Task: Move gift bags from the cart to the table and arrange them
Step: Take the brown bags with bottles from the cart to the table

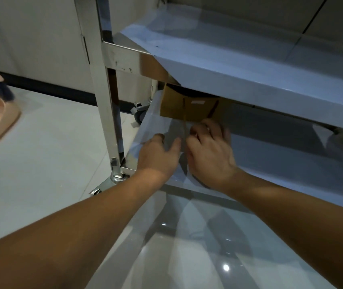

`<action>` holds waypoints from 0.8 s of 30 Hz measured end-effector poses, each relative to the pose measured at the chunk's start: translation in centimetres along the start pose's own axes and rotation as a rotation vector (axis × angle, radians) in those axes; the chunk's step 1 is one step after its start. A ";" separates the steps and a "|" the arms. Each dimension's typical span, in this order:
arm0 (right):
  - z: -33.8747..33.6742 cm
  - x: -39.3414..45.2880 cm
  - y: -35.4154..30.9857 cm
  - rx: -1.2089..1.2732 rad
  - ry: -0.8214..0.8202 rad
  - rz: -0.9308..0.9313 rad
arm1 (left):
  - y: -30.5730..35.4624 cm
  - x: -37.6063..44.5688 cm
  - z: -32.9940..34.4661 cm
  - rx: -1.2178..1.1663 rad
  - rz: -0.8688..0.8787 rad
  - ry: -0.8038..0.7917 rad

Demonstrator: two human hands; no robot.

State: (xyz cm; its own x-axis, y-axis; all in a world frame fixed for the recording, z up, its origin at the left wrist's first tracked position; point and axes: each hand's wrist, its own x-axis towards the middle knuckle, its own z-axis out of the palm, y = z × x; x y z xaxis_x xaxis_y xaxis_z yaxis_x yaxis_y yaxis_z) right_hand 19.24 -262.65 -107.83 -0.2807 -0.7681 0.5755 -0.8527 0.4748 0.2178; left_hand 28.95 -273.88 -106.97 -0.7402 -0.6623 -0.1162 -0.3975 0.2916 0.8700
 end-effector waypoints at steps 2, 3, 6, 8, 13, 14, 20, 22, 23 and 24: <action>-0.6 0.0 0.1 0.164 0.120 -0.093 | 0.5 0.2 0.7 -0.247 -0.072 -0.004; -0.8 -0.2 0.1 0.253 0.151 -0.112 | 0.9 0.3 1.1 -0.375 -0.111 -0.012; -1.1 -1.2 0.1 0.355 0.166 -0.161 | 1.5 0.6 1.7 -0.713 -0.221 -0.050; -0.9 -1.9 0.4 0.342 0.160 -0.187 | 1.2 0.8 2.1 -0.898 -0.253 -0.100; -0.5 -2.4 1.6 0.404 0.088 -0.019 | 0.6 1.1 2.6 -1.068 -0.327 -0.086; -0.4 -2.6 1.6 0.387 0.028 0.013 | 0.5 1.1 2.6 -1.043 -0.331 -0.094; 0.1 -2.2 1.3 0.192 -0.310 0.139 | 0.1 1.7 2.8 -0.999 -0.432 0.007; 0.4 -1.1 1.0 0.223 -0.432 0.178 | 0.2 2.0 3.0 -0.997 -0.468 0.033; 0.7 -0.4 1.0 0.258 -0.481 0.218 | 0.3 2.1 3.0 -1.003 -0.487 0.042; 0.9 0.3 1.1 0.302 -0.526 0.267 | 0.5 2.1 3.0 -1.000 -0.503 0.053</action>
State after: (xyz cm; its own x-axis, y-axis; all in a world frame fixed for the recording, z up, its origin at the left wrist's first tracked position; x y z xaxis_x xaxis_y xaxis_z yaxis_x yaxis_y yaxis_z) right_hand 17.83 -262.77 -108.11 -0.6121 -0.7844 0.1004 -0.7885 0.5957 -0.1532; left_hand 25.54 -273.08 -108.20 -0.5846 -0.5842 -0.5629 -0.0127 -0.6872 0.7264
